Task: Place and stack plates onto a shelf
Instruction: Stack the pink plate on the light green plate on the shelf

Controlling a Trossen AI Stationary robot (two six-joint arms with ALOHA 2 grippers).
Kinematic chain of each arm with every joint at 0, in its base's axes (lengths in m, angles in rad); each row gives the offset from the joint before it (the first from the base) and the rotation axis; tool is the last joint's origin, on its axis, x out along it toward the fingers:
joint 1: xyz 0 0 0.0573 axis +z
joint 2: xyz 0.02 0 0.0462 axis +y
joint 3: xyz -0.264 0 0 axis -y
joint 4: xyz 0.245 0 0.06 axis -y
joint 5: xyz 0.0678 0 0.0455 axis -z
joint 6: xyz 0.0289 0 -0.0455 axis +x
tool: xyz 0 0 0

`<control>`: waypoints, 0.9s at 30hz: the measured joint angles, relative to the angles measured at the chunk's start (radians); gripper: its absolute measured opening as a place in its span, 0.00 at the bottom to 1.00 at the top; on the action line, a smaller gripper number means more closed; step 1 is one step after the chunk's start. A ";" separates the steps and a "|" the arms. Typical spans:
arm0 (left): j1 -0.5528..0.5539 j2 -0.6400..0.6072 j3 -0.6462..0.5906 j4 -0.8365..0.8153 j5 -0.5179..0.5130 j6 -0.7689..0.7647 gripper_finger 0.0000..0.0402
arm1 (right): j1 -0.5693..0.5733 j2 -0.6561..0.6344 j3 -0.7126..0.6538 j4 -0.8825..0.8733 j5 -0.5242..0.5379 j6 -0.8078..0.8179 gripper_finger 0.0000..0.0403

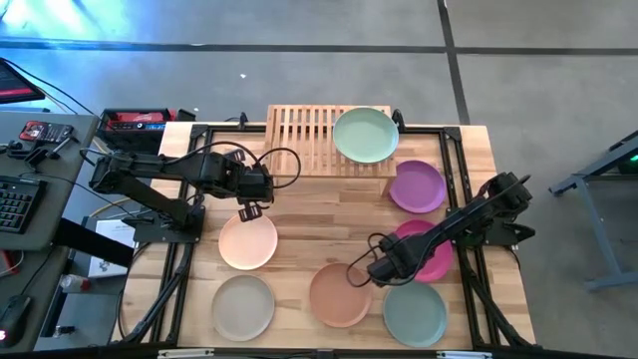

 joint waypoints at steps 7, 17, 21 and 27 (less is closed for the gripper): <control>0.000 0.000 0.000 0.018 0.000 0.001 0.24 | -0.003 0.000 0.124 -0.166 0.070 -0.013 0.00; 0.000 0.000 0.000 0.022 0.000 0.001 0.24 | -0.006 0.001 0.334 -0.389 0.160 -0.008 0.00; 0.000 0.000 0.000 0.022 0.000 0.001 0.24 | -0.006 0.001 0.432 -0.521 0.224 0.037 0.00; 0.000 0.000 0.000 0.022 0.000 0.003 0.24 | -0.021 -0.020 0.531 -0.614 0.345 0.039 0.00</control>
